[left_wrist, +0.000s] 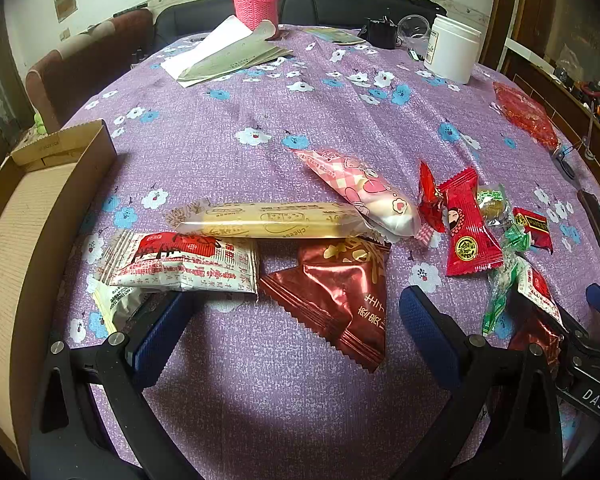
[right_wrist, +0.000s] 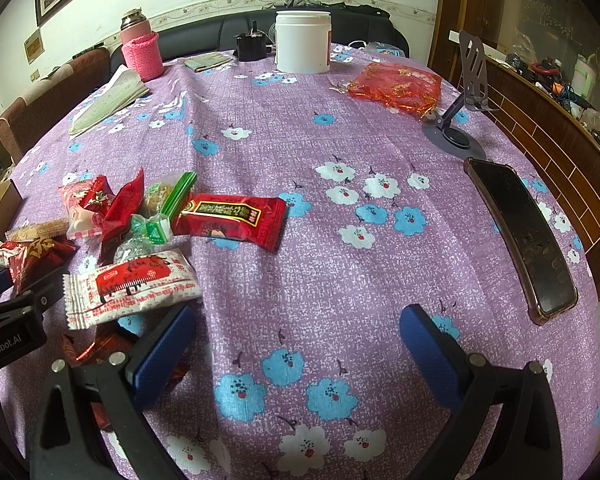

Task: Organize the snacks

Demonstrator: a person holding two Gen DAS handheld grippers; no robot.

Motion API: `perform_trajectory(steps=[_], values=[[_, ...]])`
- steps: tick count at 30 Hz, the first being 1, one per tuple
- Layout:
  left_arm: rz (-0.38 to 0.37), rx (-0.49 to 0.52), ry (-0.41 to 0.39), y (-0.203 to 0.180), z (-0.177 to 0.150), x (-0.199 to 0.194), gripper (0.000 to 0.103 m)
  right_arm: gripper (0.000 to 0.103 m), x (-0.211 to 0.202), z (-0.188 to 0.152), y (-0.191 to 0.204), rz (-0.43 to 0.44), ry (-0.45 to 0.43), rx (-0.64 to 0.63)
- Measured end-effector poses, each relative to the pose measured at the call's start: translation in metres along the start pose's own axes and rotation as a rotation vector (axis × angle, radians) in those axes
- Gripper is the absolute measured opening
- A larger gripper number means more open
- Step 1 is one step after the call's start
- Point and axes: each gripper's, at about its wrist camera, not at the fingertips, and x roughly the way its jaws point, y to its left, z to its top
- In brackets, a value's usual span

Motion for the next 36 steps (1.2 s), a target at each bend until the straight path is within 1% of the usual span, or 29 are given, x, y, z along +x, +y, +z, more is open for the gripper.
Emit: perform_trajectory(steps=[20,24,29,36], values=[[-0.009,0.007,0.0,-0.001,0.0,0.0,0.103,0.103,0.0,0.0,0.0,0.0,0.0,0.0],[-0.028,0.036,0.001,0.0,-0.002,-0.002,0.103,0.103,0.0,0.0,0.0,0.001,0.0,0.0],[-0.071,0.093,0.004,0.007,-0.008,-0.007,0.103,0.103,0.0,0.0,0.0,0.001,0.0,0.001],[-0.07,0.096,0.001,0.007,-0.011,-0.01,0.103,0.103,0.0,0.0,0.0,0.001,0.0,0.001]])
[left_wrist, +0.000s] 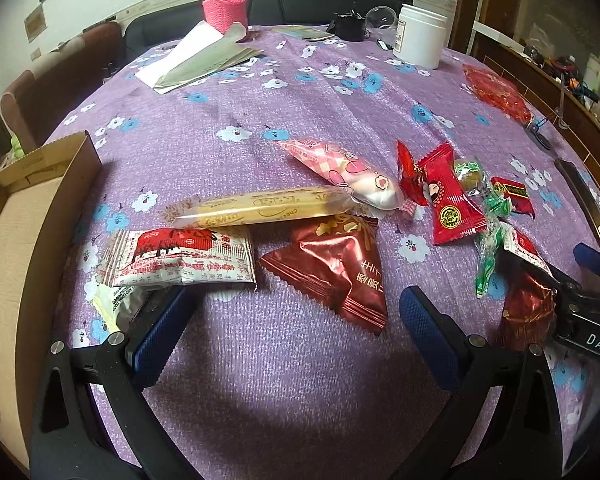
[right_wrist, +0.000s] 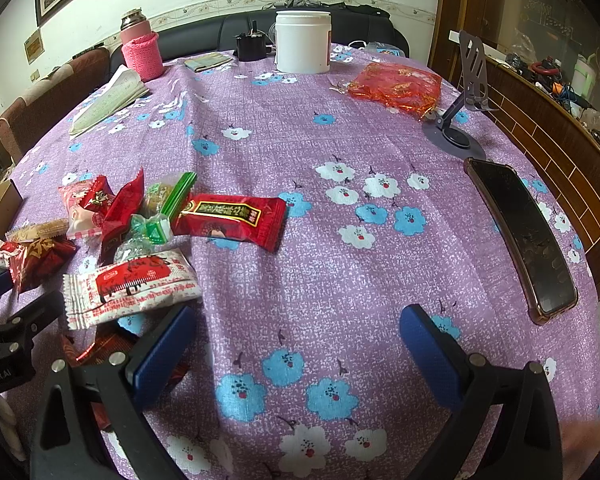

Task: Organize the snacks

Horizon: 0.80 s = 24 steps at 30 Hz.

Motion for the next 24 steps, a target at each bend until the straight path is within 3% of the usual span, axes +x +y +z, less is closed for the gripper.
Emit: perform_trajectory(steps=[24], values=[[0.007,-0.003,0.024,-0.0012,-0.0009,-0.0019,0.103,0.103,-0.0001,0.0002,-0.0006,0.0,0.0,0.0]])
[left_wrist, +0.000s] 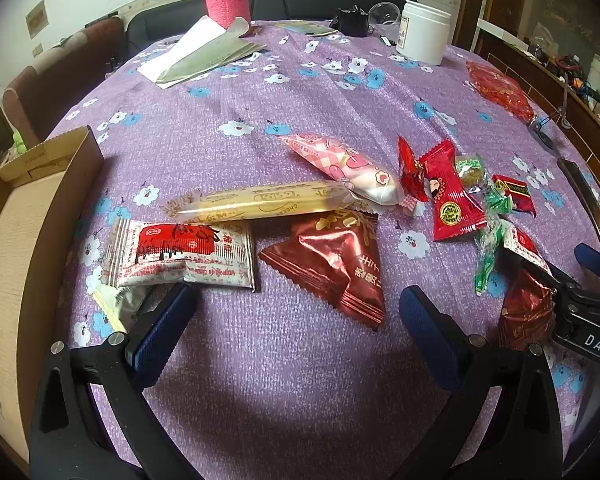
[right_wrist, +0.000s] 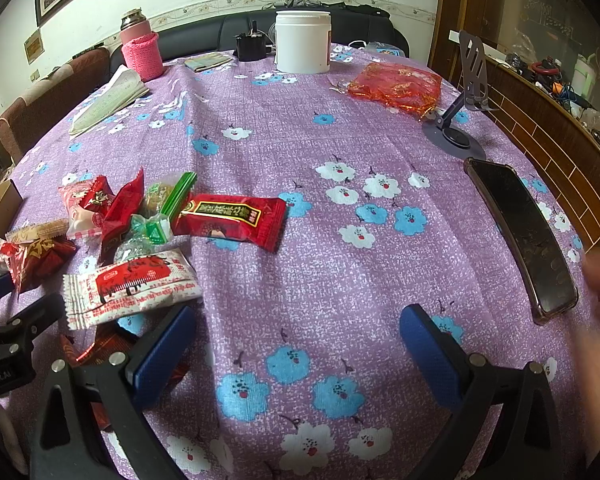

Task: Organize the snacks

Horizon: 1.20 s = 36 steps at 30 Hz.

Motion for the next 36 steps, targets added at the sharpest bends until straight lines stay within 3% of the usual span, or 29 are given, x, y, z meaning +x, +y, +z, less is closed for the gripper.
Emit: perform_trajectory(steps=[9,11,15,17,20,24,29,32,36], values=[[-0.037,0.041,0.023,0.001,-0.017,-0.014,0.103,0.103,0.0,0.0,0.0,0.0,0.0,0.0],[-0.075,0.013,0.023,0.011,-0.024,-0.026,0.102,0.103,0.0,0.0,0.0,0.0,0.0,0.0],[-0.176,-0.084,-0.101,0.045,-0.04,-0.069,0.102,0.103,0.0,0.0,0.0,0.001,0.002,0.001],[-0.212,-0.101,-0.086,0.062,-0.047,-0.083,0.101,0.103,-0.001,0.002,-0.003,0.018,0.027,-0.018],[-0.276,-0.103,-0.055,0.082,-0.057,-0.1,0.086,0.103,0.0,0.002,-0.001,0.013,0.043,-0.008],[-0.281,-0.158,-0.177,0.109,-0.065,-0.14,0.086,0.103,-0.007,-0.002,-0.001,-0.004,0.063,0.007],[-0.281,-0.152,-0.375,0.134,-0.059,-0.213,0.086,0.1,-0.082,-0.013,0.0,-0.03,-0.18,0.044],[-0.262,-0.124,-0.491,0.149,-0.044,-0.267,0.086,0.1,-0.148,-0.011,0.015,-0.06,-0.326,-0.066],[-0.234,-0.081,-0.62,0.16,-0.032,-0.322,0.086,0.1,-0.239,0.001,0.037,-0.189,-0.543,-0.187]])
